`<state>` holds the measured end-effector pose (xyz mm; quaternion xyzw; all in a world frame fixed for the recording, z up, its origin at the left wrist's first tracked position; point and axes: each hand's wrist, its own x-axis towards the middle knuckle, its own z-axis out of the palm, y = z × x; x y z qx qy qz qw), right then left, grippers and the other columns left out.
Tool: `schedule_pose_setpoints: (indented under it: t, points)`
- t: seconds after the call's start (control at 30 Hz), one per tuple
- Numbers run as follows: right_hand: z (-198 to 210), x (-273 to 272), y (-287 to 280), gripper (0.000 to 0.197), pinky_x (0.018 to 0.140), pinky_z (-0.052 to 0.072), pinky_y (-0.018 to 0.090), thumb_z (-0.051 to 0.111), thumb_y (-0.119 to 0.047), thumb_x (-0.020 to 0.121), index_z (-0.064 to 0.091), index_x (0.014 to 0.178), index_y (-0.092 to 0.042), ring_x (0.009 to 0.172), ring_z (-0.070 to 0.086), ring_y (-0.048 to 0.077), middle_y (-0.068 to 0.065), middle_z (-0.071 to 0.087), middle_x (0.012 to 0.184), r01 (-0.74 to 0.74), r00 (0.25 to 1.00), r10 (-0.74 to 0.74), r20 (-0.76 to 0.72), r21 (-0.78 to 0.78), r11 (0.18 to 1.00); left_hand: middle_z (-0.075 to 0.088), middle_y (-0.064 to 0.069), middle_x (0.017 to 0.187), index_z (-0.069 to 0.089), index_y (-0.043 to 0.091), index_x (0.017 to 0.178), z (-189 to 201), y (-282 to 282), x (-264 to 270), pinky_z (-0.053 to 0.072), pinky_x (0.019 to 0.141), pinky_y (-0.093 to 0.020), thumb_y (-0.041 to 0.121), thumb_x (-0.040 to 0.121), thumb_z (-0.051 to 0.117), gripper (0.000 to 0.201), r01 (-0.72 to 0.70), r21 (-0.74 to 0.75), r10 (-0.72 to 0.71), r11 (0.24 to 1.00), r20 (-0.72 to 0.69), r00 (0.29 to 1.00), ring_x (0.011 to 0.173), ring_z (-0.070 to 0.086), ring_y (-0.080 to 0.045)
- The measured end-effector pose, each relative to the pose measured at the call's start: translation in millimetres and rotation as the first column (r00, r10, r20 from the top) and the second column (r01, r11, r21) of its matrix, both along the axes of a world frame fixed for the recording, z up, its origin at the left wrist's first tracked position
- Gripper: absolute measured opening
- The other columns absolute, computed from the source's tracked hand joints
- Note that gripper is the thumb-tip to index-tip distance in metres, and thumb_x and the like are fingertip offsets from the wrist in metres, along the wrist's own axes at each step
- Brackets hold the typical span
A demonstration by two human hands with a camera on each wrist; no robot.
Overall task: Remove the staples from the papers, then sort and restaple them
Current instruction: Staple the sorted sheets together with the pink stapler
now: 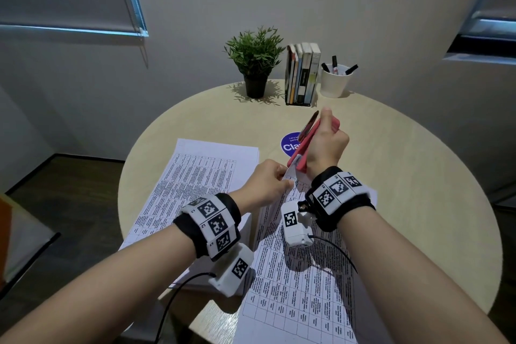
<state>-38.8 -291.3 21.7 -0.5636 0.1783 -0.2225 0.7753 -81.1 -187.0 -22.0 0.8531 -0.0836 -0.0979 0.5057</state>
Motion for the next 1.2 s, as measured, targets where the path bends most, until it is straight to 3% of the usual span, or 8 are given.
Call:
schedule_pose_setpoints:
  t: [0.17,0.33,0.43,0.53,0.67,0.8,1.0,1.2]
  points:
    - [-2.3,5.4,-1.2,0.04,0.065,0.054,0.036,0.057,-0.041,0.094,0.055,0.063,-0.015,0.062,0.062,0.025,0.005,0.061,0.063,0.032,0.998,-0.034,-0.043,-0.056,0.998,0.05,0.003,0.058,0.061,0.005,0.07,3.2,-1.4,-3.9,0.032,0.043,-0.014,0.006,0.089,0.059,0.019,0.046,-0.009,-0.046,0.999,-0.051,0.998,0.04,0.039,0.001]
    - [0.0,9.1,-11.8,0.037,0.056,0.051,0.028,0.059,-0.041,0.092,0.058,0.068,-0.012,0.053,0.061,0.019,0.007,0.064,0.063,0.029,0.998,-0.025,-0.052,0.075,0.997,0.062,-0.008,0.072,0.06,0.004,0.087,1.0,9.1,-9.0,0.045,0.039,-0.019,-0.003,0.089,0.057,0.007,0.218,0.043,-0.192,0.975,-0.332,0.924,0.05,0.058,-0.011]
    - [8.2,7.5,-25.7,0.032,0.055,0.052,0.027,0.057,-0.036,0.093,0.059,0.071,-0.014,0.049,0.062,0.013,-0.001,0.063,0.057,0.084,0.996,-0.084,-0.005,0.101,0.991,0.059,-0.012,0.062,0.055,0.002,0.078,2.4,25.5,-3.2,0.044,0.04,-0.023,-0.008,0.09,0.053,0.015,0.151,-0.001,-0.139,0.989,-0.395,0.908,0.048,0.055,-0.017]
    - [14.0,7.6,-44.6,0.029,0.06,0.058,0.03,0.056,-0.039,0.095,0.059,0.084,-0.013,0.064,0.068,0.018,0.008,0.068,0.08,0.165,0.984,-0.173,0.045,0.146,0.975,0.05,0.0,0.041,0.048,0.004,0.066,21.8,54.9,9.1,0.038,0.036,-0.022,-0.007,0.092,0.05,0.028,0.079,0.019,-0.066,0.997,-0.374,0.925,0.034,0.046,-0.012]
    - [15.0,10.8,-61.6,0.03,0.065,0.059,0.035,0.057,-0.041,0.093,0.057,0.08,-0.013,0.07,0.069,0.024,0.011,0.067,0.083,0.263,0.959,-0.279,0.044,0.222,0.939,0.049,-0.006,0.054,0.052,0.0,0.084,55.5,108.5,30.1,0.041,0.039,-0.025,-0.004,0.094,0.049,0.011,0.008,0.11,0.029,0.994,-0.33,0.943,0.037,0.049,-0.014]
    - [1.6,7.2,-58.3,0.039,0.064,0.056,0.044,0.057,-0.05,0.083,0.058,0.085,-0.011,0.067,0.068,0.029,0.015,0.068,0.081,0.247,0.969,-0.243,-0.049,0.225,0.942,0.051,-0.017,0.052,0.051,-0.004,0.07,65.5,158.7,45.5,0.043,0.04,-0.026,-0.01,0.091,0.045,0.023,-0.14,0.296,0.221,0.945,-0.259,0.94,0.036,0.052,-0.022]
    - [-27.6,-11.8,-46.3,0.042,0.038,0.047,0.025,0.055,-0.048,0.089,0.061,0.096,-0.008,0.047,0.064,0.021,0.011,0.066,0.079,0.195,0.965,-0.13,-0.227,0.293,0.936,0.061,-0.017,0.078,0.05,-0.004,0.102,32.6,197.6,55.0,0.056,0.062,-0.04,-0.005,0.095,0.044,0.009,-0.304,0.457,0.448,0.836,-0.248,0.859,0.065,0.062,-0.026]
    - [-47.5,-22.4,-40.6,0.043,0.042,0.048,0.027,0.053,-0.051,0.089,0.056,0.07,-0.012,0.041,0.059,0.019,0.007,0.065,0.069,0.176,0.936,-0.077,-0.344,0.266,0.948,0.063,-0.028,0.095,0.055,-0.014,0.105,5.8,205.5,60.7,0.053,0.085,-0.056,-0.005,0.089,0.05,0.019,-0.266,0.54,0.462,0.798,-0.265,0.846,0.094,0.064,-0.044]
